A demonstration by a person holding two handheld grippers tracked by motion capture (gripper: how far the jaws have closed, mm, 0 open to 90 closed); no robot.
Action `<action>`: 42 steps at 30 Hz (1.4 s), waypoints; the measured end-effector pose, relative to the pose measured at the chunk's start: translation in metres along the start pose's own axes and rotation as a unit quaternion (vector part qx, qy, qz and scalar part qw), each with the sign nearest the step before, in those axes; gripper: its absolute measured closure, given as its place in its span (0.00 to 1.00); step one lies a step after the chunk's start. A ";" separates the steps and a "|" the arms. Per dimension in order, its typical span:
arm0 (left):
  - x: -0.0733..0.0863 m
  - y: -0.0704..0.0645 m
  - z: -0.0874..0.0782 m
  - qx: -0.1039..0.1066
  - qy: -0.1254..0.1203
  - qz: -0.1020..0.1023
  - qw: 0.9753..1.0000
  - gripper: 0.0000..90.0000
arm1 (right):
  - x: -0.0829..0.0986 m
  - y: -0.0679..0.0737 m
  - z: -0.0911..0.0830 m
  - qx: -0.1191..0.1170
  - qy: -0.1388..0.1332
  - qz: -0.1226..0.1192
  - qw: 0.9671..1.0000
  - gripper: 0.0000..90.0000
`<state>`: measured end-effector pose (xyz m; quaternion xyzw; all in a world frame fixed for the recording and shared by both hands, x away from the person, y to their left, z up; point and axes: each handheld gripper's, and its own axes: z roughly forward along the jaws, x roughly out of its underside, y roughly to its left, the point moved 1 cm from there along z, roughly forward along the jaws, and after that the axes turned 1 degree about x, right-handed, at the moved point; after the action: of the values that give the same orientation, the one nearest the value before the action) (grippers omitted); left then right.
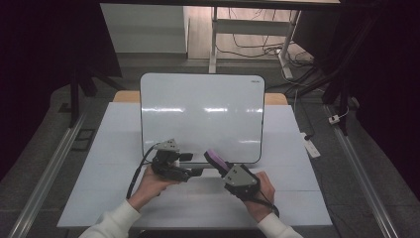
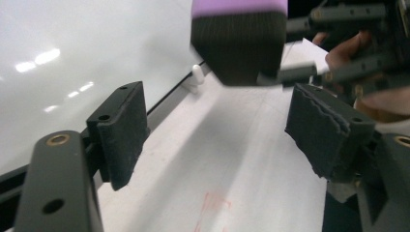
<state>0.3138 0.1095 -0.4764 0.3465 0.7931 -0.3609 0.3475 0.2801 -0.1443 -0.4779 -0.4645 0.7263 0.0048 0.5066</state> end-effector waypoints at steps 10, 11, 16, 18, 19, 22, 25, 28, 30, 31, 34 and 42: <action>0.041 0.005 -0.037 -0.079 0.019 0.008 0.997 0.23 | 0.002 -0.028 -0.008 0.029 -0.007 0.082 0.996 0.70; 0.044 0.006 -0.042 -0.082 0.020 0.005 0.996 0.23 | 0.003 -0.030 -0.009 0.030 -0.008 0.086 0.996 0.70; 0.061 0.012 -0.066 -0.097 0.016 -0.014 0.995 0.23 | 0.000 -0.047 -0.011 0.041 -0.019 0.116 0.992 0.70; 0.070 0.014 -0.076 -0.104 0.014 -0.023 0.994 0.23 | -0.002 -0.056 -0.012 0.046 -0.026 0.134 0.990 0.70; 0.074 0.015 -0.081 -0.109 0.014 -0.026 0.994 0.23 | -0.004 -0.061 -0.013 0.049 -0.028 0.143 0.988 0.70; 0.087 0.019 -0.096 -0.123 0.014 -0.035 0.992 0.23 | -0.010 -0.076 -0.015 0.063 -0.035 0.169 0.983 0.70; 0.097 0.023 -0.107 -0.134 0.011 -0.043 0.990 0.24 | -0.017 -0.092 -0.017 0.082 -0.040 0.185 0.979 0.70; 0.101 0.025 -0.110 -0.142 0.011 -0.048 0.989 0.23 | -0.024 -0.106 -0.015 0.096 -0.039 0.198 0.975 0.70; 0.103 0.026 -0.112 -0.149 0.012 -0.053 0.987 0.22 | -0.027 -0.112 -0.013 0.106 -0.040 0.200 0.973 0.70; 0.104 0.027 -0.113 -0.151 0.012 -0.053 0.987 0.22 | -0.029 -0.115 -0.012 0.110 -0.038 0.200 0.973 0.70; 0.105 0.027 -0.115 -0.153 0.013 -0.053 0.987 0.22 | -0.036 -0.122 -0.009 0.120 -0.035 0.202 0.971 0.70; 0.111 0.031 -0.118 -0.157 0.013 -0.060 0.986 0.22 | -0.047 -0.144 0.002 0.147 -0.023 0.221 0.964 0.70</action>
<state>0.2459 0.2543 -0.5166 0.2443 0.8637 -0.2478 0.3647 0.3822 -0.1935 -0.3769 -0.2127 0.7918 0.0207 0.5722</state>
